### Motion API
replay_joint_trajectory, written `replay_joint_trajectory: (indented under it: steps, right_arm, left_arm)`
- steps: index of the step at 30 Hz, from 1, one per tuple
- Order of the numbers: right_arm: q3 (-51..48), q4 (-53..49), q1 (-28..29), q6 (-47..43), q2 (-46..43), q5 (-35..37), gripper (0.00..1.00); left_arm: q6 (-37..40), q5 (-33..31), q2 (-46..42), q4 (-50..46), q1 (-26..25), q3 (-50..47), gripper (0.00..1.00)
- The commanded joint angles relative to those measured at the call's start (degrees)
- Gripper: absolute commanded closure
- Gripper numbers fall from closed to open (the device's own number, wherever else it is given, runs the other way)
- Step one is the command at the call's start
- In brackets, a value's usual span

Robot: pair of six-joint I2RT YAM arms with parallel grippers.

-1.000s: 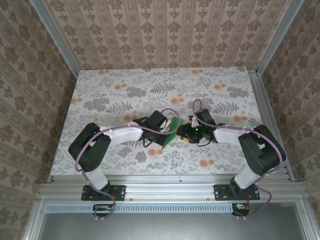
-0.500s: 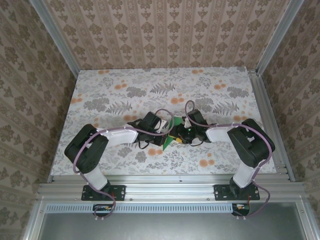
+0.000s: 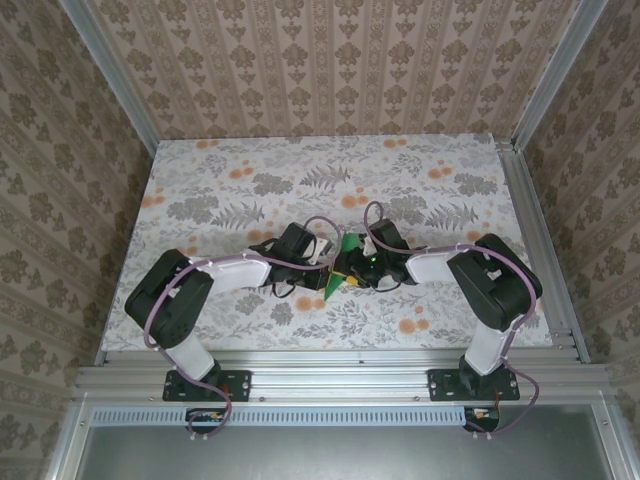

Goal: Fold a paper plane with a square sheet of paper (pick it up from the middle)

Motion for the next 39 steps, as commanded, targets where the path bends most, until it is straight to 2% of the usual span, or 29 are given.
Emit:
replay_joint_trajectory:
  steps: [1,6,16,23,33,39]
  right_arm:
    - [1.17,-0.57,0.63,-0.08,0.62,0.08,0.54]
    - [1.53,-0.54,0.66,0.07,0.98,0.26,0.57]
    - [2.76,-0.31,0.9,0.89,1.9,0.06,0.75]
    - [3.59,-0.83,1.24,0.95,3.15,0.34,0.81]
    - [6.23,-5.98,1.95,-1.55,4.27,1.31,0.83]
    - [6.98,-7.4,2.08,-2.34,4.99,1.97,0.81]
  left_arm:
    - [-1.81,2.25,-2.19,1.42,0.77,-1.1,0.98]
    - [-2.98,4.14,-2.04,2.84,1.64,-1.57,0.98]
    - [-4.36,5.69,-2.15,4.61,2.63,-2.66,0.98]
    - [-6.01,7.25,-2.8,6.65,3.58,-3.82,0.98]
    - [-8.14,9.18,-3.07,10.13,5.29,-5.85,0.98]
    - [-8.7,9.73,-3.32,11.07,5.77,-6.59,0.98]
